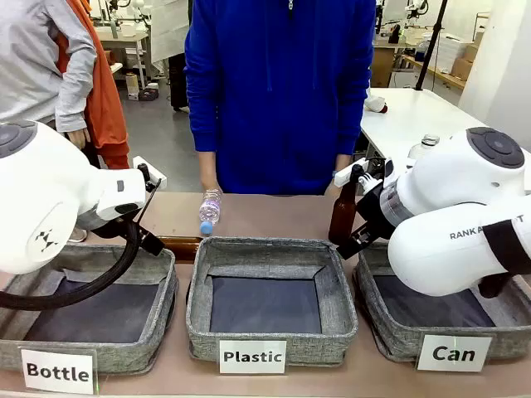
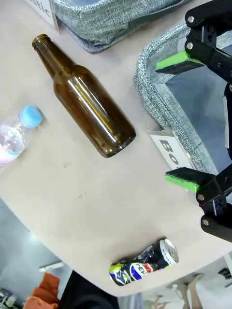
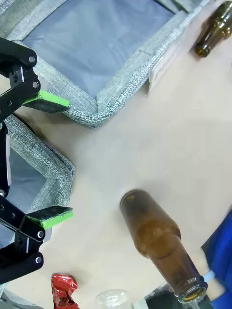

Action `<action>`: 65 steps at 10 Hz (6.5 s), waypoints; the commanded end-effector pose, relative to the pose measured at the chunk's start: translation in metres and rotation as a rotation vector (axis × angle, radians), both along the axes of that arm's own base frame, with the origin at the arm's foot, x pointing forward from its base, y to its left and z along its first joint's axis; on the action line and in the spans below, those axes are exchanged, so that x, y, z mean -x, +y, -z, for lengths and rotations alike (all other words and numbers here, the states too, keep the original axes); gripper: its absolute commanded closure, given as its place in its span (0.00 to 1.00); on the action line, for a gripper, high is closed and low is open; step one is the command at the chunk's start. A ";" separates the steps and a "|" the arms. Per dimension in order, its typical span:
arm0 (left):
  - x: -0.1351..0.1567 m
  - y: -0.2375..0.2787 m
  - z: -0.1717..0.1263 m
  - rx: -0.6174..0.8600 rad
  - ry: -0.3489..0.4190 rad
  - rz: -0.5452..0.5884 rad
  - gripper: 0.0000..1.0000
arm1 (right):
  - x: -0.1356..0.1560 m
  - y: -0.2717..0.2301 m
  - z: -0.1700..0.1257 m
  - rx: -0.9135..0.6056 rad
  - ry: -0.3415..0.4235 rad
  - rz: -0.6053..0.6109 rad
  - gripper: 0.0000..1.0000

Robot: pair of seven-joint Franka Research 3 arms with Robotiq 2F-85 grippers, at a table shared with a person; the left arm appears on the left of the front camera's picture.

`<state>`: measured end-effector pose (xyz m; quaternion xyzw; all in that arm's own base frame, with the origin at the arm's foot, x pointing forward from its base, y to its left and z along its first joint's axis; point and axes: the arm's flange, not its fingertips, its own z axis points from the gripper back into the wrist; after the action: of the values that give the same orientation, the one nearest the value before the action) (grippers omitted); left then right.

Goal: Sort the can waste into the basket.
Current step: Pick up the can waste from the table and place it in the right Fabric basket.

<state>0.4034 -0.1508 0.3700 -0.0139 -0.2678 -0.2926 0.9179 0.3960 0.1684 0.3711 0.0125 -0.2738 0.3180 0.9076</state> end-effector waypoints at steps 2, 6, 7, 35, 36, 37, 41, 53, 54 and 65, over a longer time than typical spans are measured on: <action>0.000 0.000 0.000 0.000 0.000 0.000 0.00 | 0.000 0.000 0.000 0.000 -0.001 0.000 0.00; 0.000 0.000 0.000 0.000 0.000 0.000 0.00 | 0.000 0.000 0.000 0.000 -0.001 0.000 0.00; 0.000 0.000 0.000 0.000 0.000 0.000 0.00 | 0.000 0.000 0.000 0.000 -0.001 0.000 0.00; 0.086 0.369 -0.046 1.175 0.377 -0.214 0.00 | 0.132 -0.379 -0.049 -1.221 0.383 0.279 0.00; 0.086 0.369 -0.046 1.175 0.377 -0.214 0.00 | 0.132 -0.379 -0.049 -1.221 0.383 0.279 0.00; 0.085 0.369 -0.048 1.171 0.391 -0.239 0.00 | 0.132 -0.379 -0.049 -1.221 0.383 0.279 0.00; -0.009 0.302 -0.101 0.810 0.369 -0.329 0.00 | 0.132 -0.379 -0.049 -1.221 0.383 0.279 0.00; -0.170 0.188 -0.090 0.103 0.395 -0.454 0.00 | 0.132 -0.379 -0.049 -1.221 0.383 0.279 0.00; -0.211 0.191 -0.085 0.047 0.452 -0.478 0.00 | 0.132 -0.379 -0.049 -1.221 0.383 0.279 0.00; 0.043 0.470 -0.058 1.128 0.602 0.038 0.00 | 0.132 -0.379 -0.049 -1.221 0.383 0.279 0.00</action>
<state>0.3707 0.3451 0.4286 -0.5895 -0.0789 -0.0973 0.7980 0.2622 -0.2087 0.4182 0.5407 -0.2234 -0.0316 0.8104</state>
